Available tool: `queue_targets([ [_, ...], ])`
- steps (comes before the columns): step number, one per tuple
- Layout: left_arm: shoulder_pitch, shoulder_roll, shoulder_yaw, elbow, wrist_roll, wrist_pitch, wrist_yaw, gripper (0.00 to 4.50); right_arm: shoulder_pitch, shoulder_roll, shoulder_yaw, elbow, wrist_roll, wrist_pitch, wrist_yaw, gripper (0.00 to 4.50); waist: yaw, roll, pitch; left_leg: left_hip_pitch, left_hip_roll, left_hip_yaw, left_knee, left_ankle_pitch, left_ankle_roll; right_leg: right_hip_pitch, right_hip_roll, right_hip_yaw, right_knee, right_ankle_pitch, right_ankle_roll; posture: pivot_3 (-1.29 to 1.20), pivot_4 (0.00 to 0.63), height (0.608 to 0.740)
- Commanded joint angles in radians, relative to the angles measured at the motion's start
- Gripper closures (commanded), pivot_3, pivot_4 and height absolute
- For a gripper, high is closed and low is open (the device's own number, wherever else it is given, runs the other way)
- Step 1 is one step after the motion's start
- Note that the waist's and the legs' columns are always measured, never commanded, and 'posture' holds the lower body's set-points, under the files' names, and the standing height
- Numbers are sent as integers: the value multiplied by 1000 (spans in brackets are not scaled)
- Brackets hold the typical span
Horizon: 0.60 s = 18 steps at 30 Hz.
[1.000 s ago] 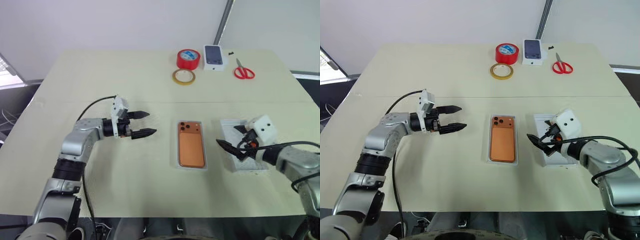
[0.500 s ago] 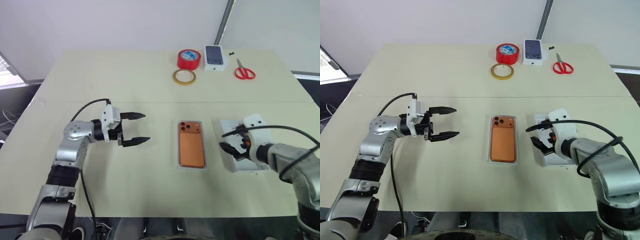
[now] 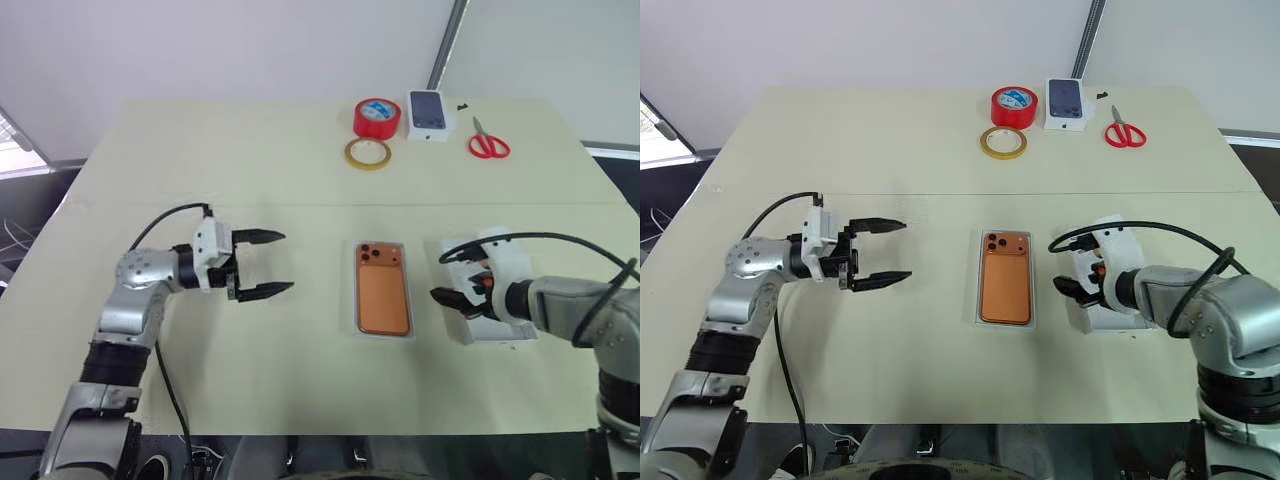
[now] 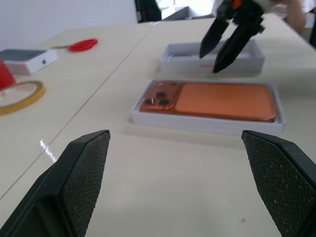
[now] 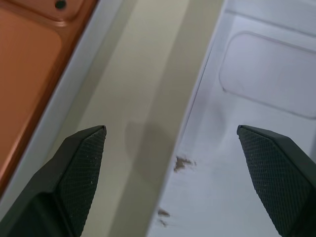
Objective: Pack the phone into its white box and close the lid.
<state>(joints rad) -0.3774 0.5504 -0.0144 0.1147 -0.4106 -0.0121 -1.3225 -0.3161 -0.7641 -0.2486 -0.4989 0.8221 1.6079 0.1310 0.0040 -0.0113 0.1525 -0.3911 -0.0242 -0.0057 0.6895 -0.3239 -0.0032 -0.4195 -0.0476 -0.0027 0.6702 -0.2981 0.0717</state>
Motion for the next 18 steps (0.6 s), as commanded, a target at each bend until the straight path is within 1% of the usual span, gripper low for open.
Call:
queue_targets([
  [1, 16, 11, 1, -62, -29, 5, -14, 0, 12, -29, -27, 14, 156, 7, -110, 59, 0, 0, 0, 0, 0, 0, 0, 0, 0, 0, 0, 0, 0, 0, 0, 0, 150, 740],
  [6, 17, -5, -9, -69, -27, 3, -1, 0, -2, -31, -49, 66, 329, 7, -289, 59, -4, 0, 0, 0, 0, 0, 0, 0, 0, 0, 0, 0, 0, 0, 0, 0, 150, 740],
  [12, 8, -17, -20, -64, -22, 3, 0, 0, -30, -48, -44, 104, 545, 7, -498, 59, -16, 0, 0, 0, 0, 0, 0, 0, 0, 1, 0, 0, 0, 0, 0, 0, 150, 740],
  [16, 1, -28, -24, -57, -17, -2, 3, 0, -39, -61, -29, 127, 663, 0, -621, 59, -16, 0, 0, 0, 0, 0, 0, 0, 1, 1, 0, 0, 0, 0, 0, 0, 150, 740],
  [18, 1, -31, -25, -57, -16, -2, 8, 0, -24, -86, -1, 136, 739, -45, -694, 59, -16, 0, 0, 0, 0, 0, 0, 0, 1, 1, 0, 0, 0, 0, 0, 0, 150, 740],
])
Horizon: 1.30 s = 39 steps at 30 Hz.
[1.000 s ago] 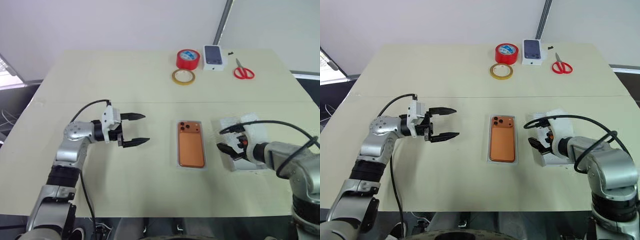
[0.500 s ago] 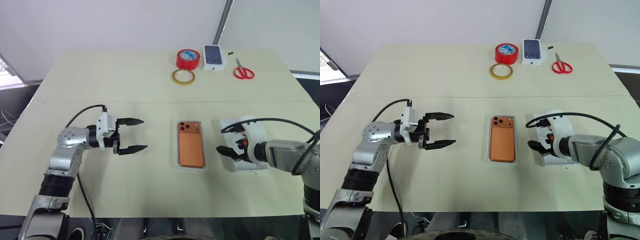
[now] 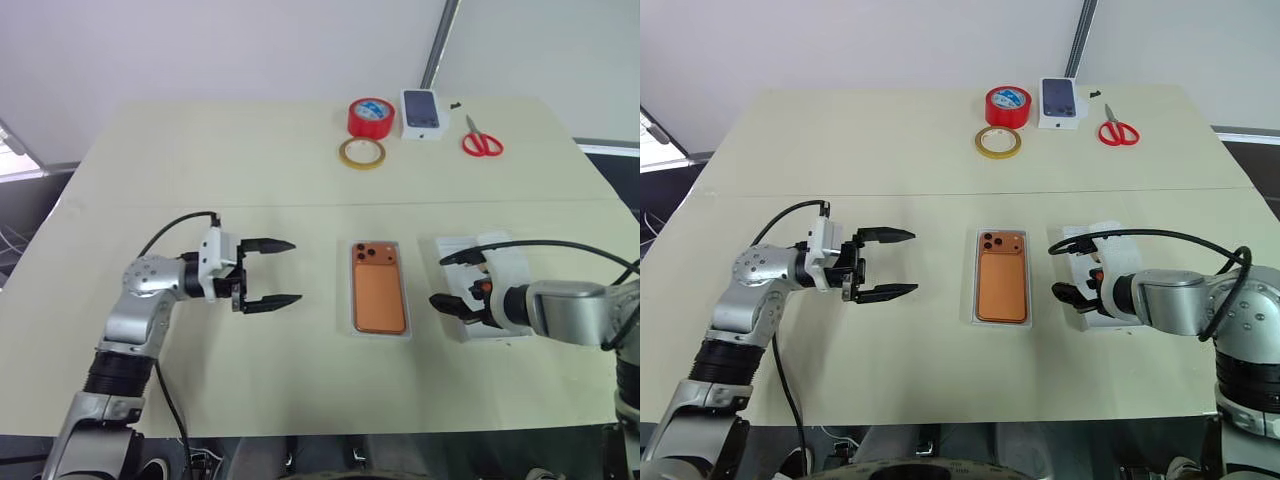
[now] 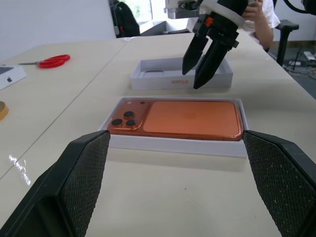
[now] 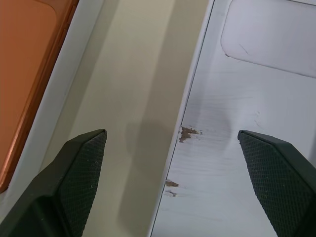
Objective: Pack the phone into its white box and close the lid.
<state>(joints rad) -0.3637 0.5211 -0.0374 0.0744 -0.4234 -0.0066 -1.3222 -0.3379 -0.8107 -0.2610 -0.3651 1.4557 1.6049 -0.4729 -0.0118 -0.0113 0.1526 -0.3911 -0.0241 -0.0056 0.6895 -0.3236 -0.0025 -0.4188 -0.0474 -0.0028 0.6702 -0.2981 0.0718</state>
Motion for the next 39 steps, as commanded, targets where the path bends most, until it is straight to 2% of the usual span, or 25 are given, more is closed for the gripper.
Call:
queue_targets([
  [1, -12, -3, -2, -18, -2, -7, 10, 0, 11, -56, 31, 4, 149, -72, -128, 59, 0, 0, 0, 0, 0, 0, 0, 0, 0, 0, 0, 0, 0, 0, 0, 0, 150, 740],
  [8, -1, 2, -7, -28, -9, -6, 11, 0, 33, -232, 223, -13, 458, -338, -348, 59, -2, 0, 0, 0, 0, 0, 0, 0, 0, 1, 0, 0, -1, 0, 0, 0, 150, 740],
  [13, 5, 15, -17, -26, -4, -23, -24, 0, 8, -300, 310, 3, 506, -434, -386, 59, -1, 0, 0, 0, 0, 0, 0, 0, 0, 1, 1, 0, -2, 0, 0, 0, 150, 740],
  [22, 3, 8, -24, -24, -2, -33, -20, 0, -85, -289, 391, 70, 418, -463, -347, 59, 0, 0, 0, 0, 1, 0, 0, 0, 1, 2, 1, 0, -4, 0, 0, 0, 150, 740],
  [36, 6, 15, -26, -29, -1, -36, -28, 0, -100, -263, 426, 78, 343, -436, -298, 59, 0, 0, 0, 0, 1, 0, 0, 0, 2, 2, 1, 0, -5, 0, 0, 0, 150, 740],
  [39, 6, 12, -28, -31, 0, -37, -24, 0, -99, -259, 431, 74, 345, -436, -304, 917, 0, 0, 0, 0, 1, 0, 0, 0, 2, 2, 1, 0, -5, 0, 0, 0, 150, 740],
])
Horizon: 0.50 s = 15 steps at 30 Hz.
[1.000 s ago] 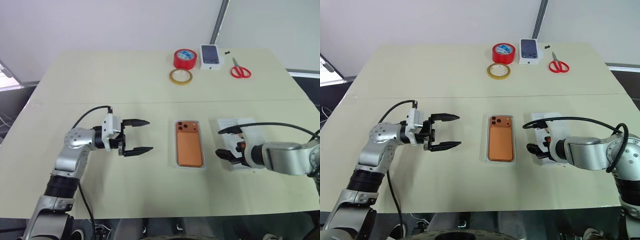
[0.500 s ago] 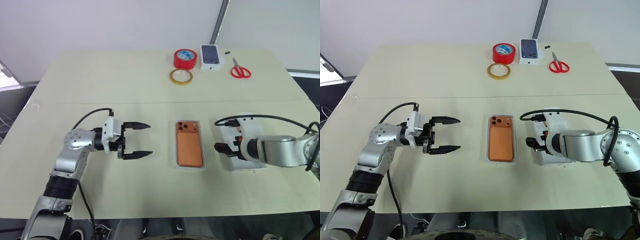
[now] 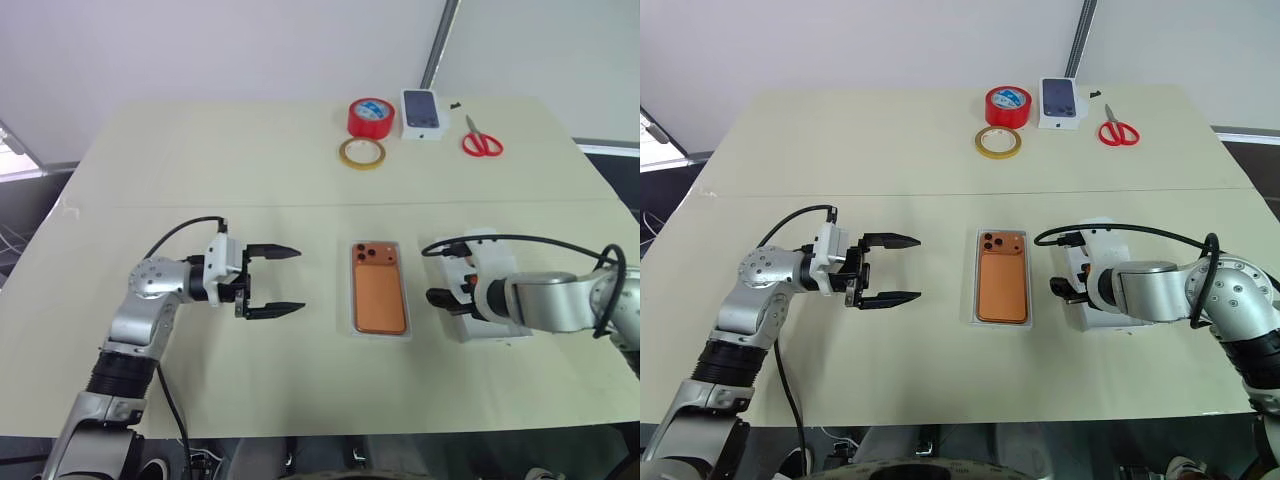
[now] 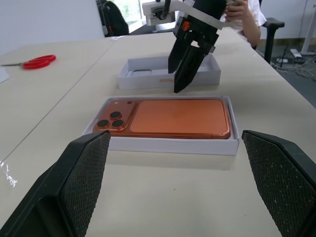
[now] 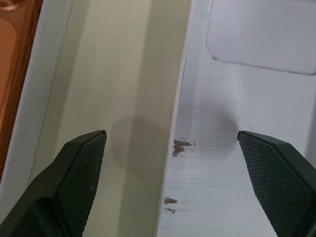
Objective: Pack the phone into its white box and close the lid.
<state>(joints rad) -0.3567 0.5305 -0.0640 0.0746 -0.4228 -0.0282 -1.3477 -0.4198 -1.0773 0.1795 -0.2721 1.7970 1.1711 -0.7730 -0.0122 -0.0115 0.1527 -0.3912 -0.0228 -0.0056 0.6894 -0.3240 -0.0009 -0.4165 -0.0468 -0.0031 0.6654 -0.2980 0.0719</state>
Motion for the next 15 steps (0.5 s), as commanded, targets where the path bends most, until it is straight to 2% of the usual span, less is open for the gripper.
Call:
queue_targets([
  [1, -1, 2, -1, -32, -1, -15, 3, 0, -18, 8, -7, -21, 1, 0, -5, 1357, 0, 0, 0, 0, 0, 0, 0, 0, 0, 0, 0, 0, 0, 0, 0, 0, 150, 740],
  [7, 1, 0, -4, -37, 1, -15, 9, 0, -7, 14, -3, -21, -4, -3, -29, 4480, 0, 0, 0, 0, 0, 0, 0, 0, 0, 0, 0, 0, 0, 0, 0, 0, 150, 740],
  [15, 3, -1, -5, -43, 0, -6, 24, 0, 22, 39, -26, -1, 11, -48, -77, 4480, -2, 0, 0, 0, 0, 0, 0, 0, 0, 1, 0, 0, 0, 0, 0, 0, 150, 740],
])
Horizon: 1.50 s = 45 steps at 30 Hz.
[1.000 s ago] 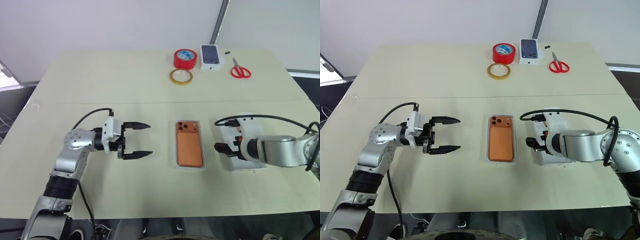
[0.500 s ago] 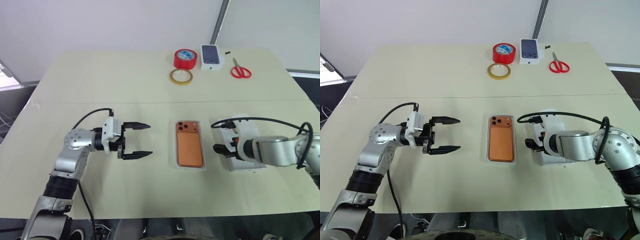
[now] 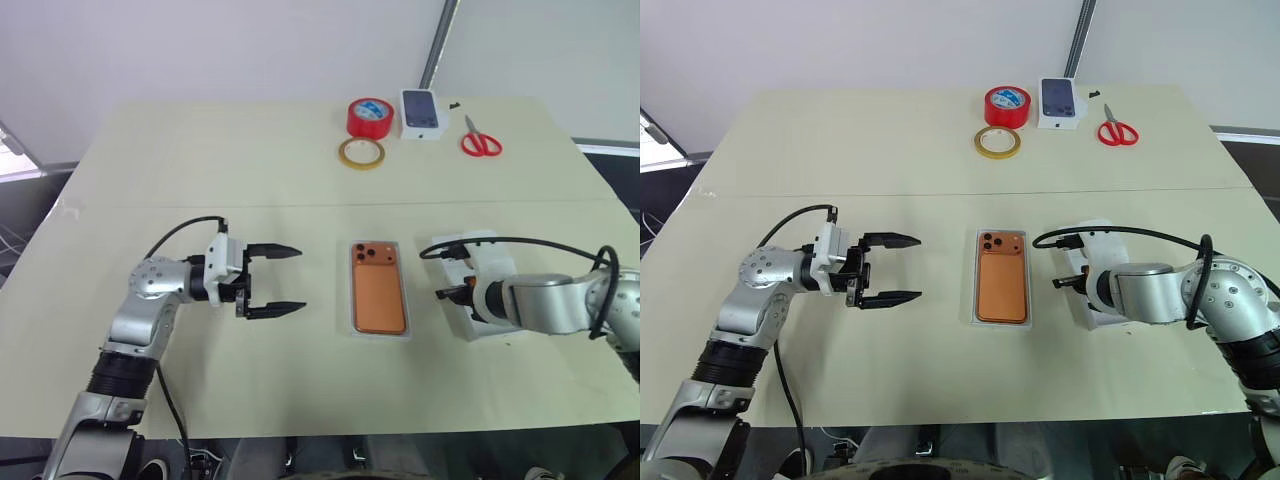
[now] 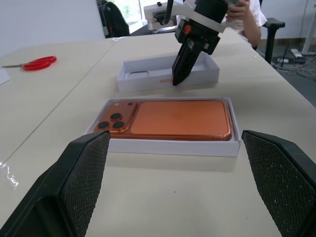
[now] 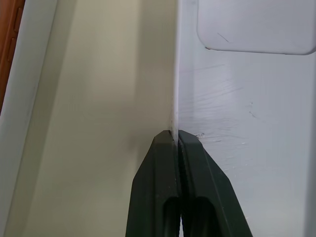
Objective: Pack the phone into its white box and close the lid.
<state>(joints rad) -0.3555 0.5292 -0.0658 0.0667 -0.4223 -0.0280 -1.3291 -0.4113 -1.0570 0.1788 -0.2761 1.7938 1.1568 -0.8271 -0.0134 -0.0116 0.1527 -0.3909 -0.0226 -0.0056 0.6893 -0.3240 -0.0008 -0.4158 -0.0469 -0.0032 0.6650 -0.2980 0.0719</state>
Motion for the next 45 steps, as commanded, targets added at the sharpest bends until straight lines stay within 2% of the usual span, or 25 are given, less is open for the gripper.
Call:
queue_targets([
  [1, 2, 1, -3, -34, 0, -7, 6, 0, 18, 24, -33, 6, 13, -43, -27, 4480, -2, 0, 0, 0, 0, 0, 0, 0, 0, 0, 0, 0, 0, 0, 0, 0, 150, 740],
  [5, -4, -2, -1, -29, -1, 0, 17, 0, 10, 60, -79, 39, -22, -69, 22, 4480, -3, 0, 0, 1, 0, 0, 0, 0, 0, 1, 0, 0, 0, 0, 0, 0, 150, 740],
  [8, -16, -4, 3, -22, -5, 10, 29, 0, -67, 110, -125, 88, -112, -97, 149, 4480, -5, 0, 0, 1, 0, 0, 0, 0, 0, 1, 0, 0, 0, 0, 0, 0, 150, 740],
  [11, -30, -4, 9, -7, -10, 15, 32, 0, -151, 194, -190, 179, -169, -156, 231, 4480, -6, 1, 1, 1, 0, 0, 0, 0, 0, 1, 0, 0, 0, 0, 0, 0, 150, 740],
  [13, -45, -8, 14, 3, -14, 24, 35, 0, -210, 226, -205, 201, -301, -211, 348, 4480, -1, 1, 1, 1, 0, 0, -1, 0, 0, 1, 0, 0, 0, 0, 0, 0, 150, 740],
  [16, -65, -16, 22, 14, -22, 37, 41, 0, -241, 342, -275, 226, -324, -276, 373, 4480, 4, 1, 1, 0, 0, 0, -2, 0, 0, -1, 0, -1, -1, 0, 0, 0, 150, 740],
  [20, -93, -43, 45, 30, -37, 76, 97, 0, -192, 533, -331, 143, -205, -302, 428, 4480, 2, 1, 1, 0, 0, 0, -4, 0, 0, -1, 0, -1, -2, 0, 1, 0, 150, 740],
  [23, -116, -71, 81, 51, -51, 130, 181, 0, -145, 639, -357, 59, -115, -336, 417, 4480, 0, 1, 1, -1, 0, 0, -5, 0, 0, -3, 0, -1, -1, 1, 1, 0, 150, 740],
  [26, -122, -89, 119, 40, -75, 193, 259, 0, -92, 737, -360, -22, 77, -393, 366, 4480, -1, 1, 1, -1, 0, 0, -4, 0, 0, -3, 0, -1, -1, 1, 1, 0, 150, 740],
  [29, -115, -85, 136, 11, -84, 233, 296, 0, 4, 780, -308, -119, 175, -401, 339, 4480, -2, 1, 1, -1, 0, 0, -4, 0, 0, -3, 0, -1, 0, 1, 1, 0, 150, 740],
  [31, -114, -75, 148, -3, -98, 266, 310, 0, 82, 822, -272, -171, 178, -406, 324, 4480, -1, 1, 1, -1, 0, 0, -4, 0, 0, -3, 0, -1, 0, 1, 1, 0, 150, 740],
  [39, -104, -58, 173, -8, -121, 316, 315, 0, 215, 834, -190, -222, 178, -382, 357, 4480, -3, 2, 1, 0, 0, 0, -4, 0, 0, -3, 0, 0, 0, 1, 1, 0, 150, 740],
  [42, -78, -54, 176, -25, -145, 350, 303, 865, 226, 849, -182, -210, 178, -378, 347, 4500, -8, 2, 1, 0, 0, 0, -5, 0, 0, -3, 0, 0, 0, 1, 1, 0, 150, 740],
  [45, -47, -54, 167, -47, -132, 343, 303, 2401, 222, 845, -177, -194, 178, -367, 344, 4500, -5, 2, 1, 0, 0, 1, -4, 0, 0, -3, 0, 0, 0, 1, 1, 0, 150, 740],
])
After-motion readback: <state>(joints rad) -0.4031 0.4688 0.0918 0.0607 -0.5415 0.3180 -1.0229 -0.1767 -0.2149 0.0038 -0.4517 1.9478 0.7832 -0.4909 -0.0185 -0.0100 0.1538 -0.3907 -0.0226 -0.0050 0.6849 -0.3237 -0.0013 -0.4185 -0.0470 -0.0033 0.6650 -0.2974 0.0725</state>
